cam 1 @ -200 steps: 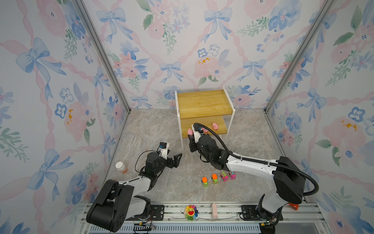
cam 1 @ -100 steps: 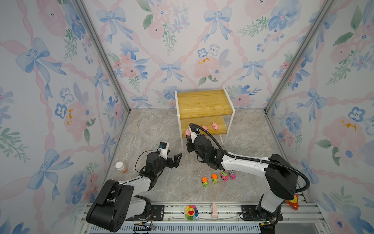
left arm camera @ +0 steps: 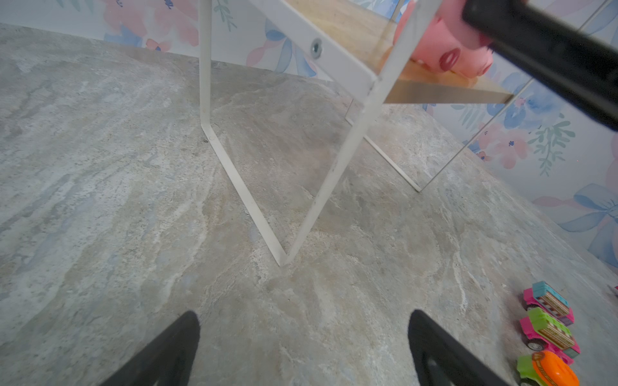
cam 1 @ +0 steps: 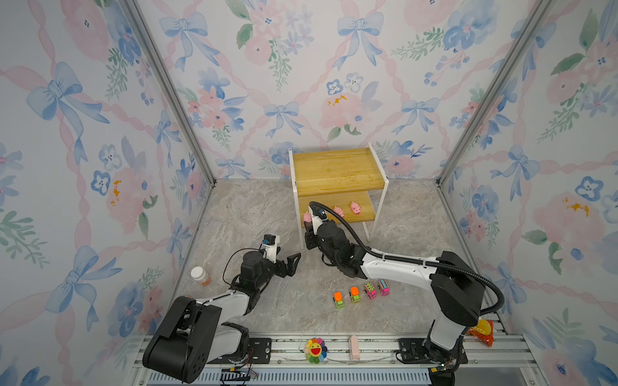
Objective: Place and organize the plastic toys onto the shelf
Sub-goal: 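Lower the held pig onto the lower shelf at the end of the row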
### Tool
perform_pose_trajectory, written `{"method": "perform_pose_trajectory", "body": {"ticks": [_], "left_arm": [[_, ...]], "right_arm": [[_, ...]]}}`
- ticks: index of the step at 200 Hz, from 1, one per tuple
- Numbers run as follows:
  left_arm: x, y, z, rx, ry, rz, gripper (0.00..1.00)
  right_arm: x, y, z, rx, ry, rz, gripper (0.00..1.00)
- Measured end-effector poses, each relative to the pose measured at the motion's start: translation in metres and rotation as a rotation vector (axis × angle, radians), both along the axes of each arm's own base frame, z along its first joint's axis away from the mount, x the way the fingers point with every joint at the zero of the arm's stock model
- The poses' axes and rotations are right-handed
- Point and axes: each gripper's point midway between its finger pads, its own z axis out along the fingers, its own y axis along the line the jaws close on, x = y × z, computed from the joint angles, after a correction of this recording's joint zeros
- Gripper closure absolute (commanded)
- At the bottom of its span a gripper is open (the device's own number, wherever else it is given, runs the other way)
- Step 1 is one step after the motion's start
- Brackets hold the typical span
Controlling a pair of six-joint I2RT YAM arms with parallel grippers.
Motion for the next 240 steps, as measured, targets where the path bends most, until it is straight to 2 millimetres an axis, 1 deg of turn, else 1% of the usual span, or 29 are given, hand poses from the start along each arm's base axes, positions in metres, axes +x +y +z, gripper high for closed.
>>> {"method": "perform_pose_trajectory", "body": {"ticks": [50, 86, 173, 216, 240], "left_arm": [[0.0, 0.0, 0.0, 0.0, 0.0, 0.0, 0.02], [-0.001, -0.001, 0.0, -0.002, 0.001, -0.006, 0.02], [-0.001, -0.001, 0.0, -0.003, 0.001, -0.007, 0.02], [-0.001, -0.001, 0.0, -0.002, 0.001, -0.007, 0.02], [-0.001, -0.001, 0.0, -0.002, 0.001, -0.007, 0.02]], "right_arm": [[0.003, 0.004, -0.004, 0.004, 0.008, 0.002, 0.72], [0.006, 0.003, -0.008, 0.001, 0.016, -0.002, 0.72], [0.014, -0.004, -0.008, 0.01, 0.02, -0.019, 0.71], [0.015, -0.004, -0.011, 0.007, 0.024, -0.018, 0.7], [0.015, -0.003, -0.015, 0.001, 0.031, -0.013, 0.7]]}}
